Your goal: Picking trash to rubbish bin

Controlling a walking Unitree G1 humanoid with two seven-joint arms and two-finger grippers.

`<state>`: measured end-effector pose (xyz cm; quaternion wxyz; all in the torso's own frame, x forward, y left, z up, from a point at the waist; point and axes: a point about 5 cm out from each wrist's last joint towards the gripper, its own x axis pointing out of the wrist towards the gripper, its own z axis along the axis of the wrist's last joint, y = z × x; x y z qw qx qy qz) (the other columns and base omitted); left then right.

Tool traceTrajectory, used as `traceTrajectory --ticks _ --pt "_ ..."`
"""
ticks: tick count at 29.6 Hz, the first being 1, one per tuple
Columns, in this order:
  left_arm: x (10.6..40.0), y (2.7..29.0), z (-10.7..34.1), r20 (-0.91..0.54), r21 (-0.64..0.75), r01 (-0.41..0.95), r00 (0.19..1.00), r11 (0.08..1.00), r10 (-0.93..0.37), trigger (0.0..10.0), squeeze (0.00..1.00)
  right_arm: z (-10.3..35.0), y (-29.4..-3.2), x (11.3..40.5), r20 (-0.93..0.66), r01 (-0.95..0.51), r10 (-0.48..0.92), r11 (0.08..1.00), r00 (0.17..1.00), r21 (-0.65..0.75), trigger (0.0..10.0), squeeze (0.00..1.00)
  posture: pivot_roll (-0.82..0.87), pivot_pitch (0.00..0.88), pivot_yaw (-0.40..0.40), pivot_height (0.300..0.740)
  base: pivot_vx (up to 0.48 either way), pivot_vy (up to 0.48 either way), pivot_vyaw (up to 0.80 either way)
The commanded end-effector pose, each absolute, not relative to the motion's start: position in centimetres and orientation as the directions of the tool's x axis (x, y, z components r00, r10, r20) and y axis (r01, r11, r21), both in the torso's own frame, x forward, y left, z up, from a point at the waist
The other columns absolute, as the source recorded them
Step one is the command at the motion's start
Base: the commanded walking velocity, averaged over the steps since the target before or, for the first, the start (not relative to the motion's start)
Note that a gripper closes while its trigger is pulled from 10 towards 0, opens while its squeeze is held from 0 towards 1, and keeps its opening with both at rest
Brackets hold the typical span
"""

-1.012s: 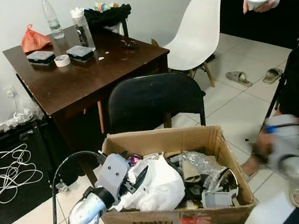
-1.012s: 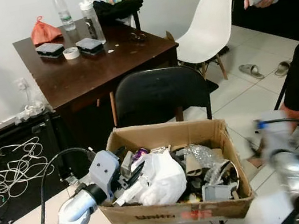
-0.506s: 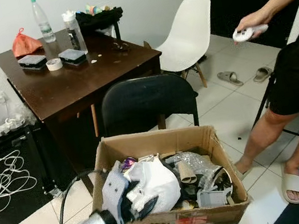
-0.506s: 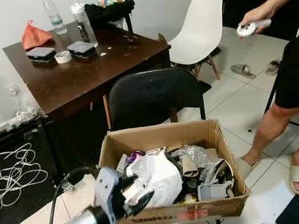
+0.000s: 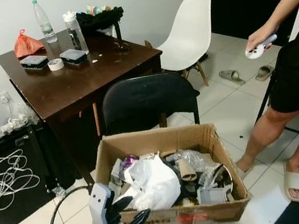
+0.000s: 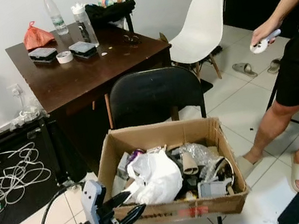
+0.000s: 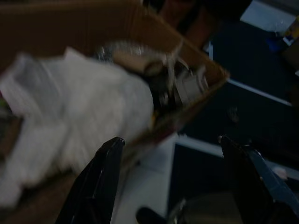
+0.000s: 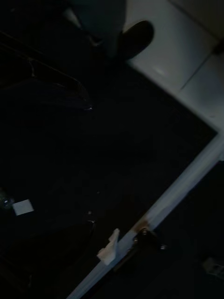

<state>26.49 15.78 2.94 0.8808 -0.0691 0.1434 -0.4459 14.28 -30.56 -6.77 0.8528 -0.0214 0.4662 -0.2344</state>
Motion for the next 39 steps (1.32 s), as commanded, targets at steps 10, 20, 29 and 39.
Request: traceTrajectory --ticks 10,20,29,39 --pt "22.2 18.2 -2.2 -0.428 -0.34 0.659 0.526 0.671 -0.734 10.0 0.0 -9.1 -28.0 10.4 -0.872 0.254 -0.352 0.927 0.34 -0.275 10.0 0.0 -0.22 0.153 0.062 0.74 -0.366 0.0 0.0" --pt "19.0 19.3 -5.1 -0.559 -0.381 0.545 0.508 0.747 -0.656 10.0 0.0 -10.0 -27.0 8.6 -0.901 0.168 -0.324 0.944 0.288 -0.285 10.0 0.0 -0.21 0.15 0.07 0.74 -0.351 0.0 0.0" --pt "15.7 20.8 -7.7 -0.739 -0.286 0.39 0.492 0.875 -0.461 10.0 0.0 -10.3 -26.5 7.6 -0.916 0.094 -0.306 0.952 0.26 -0.291 10.0 0.0 -0.2 0.142 0.071 0.74 0.0 0.0 0.0" --pt "9.8 19.5 -10.4 -0.862 -0.308 0.316 0.308 0.897 -0.404 10.0 0.0 -10.5 -26.1 7.3 -0.923 0.015 -0.29 0.955 0.251 -0.296 10.0 0.0 -0.19 0.119 0.066 0.74 0.0 -0.327 0.0"
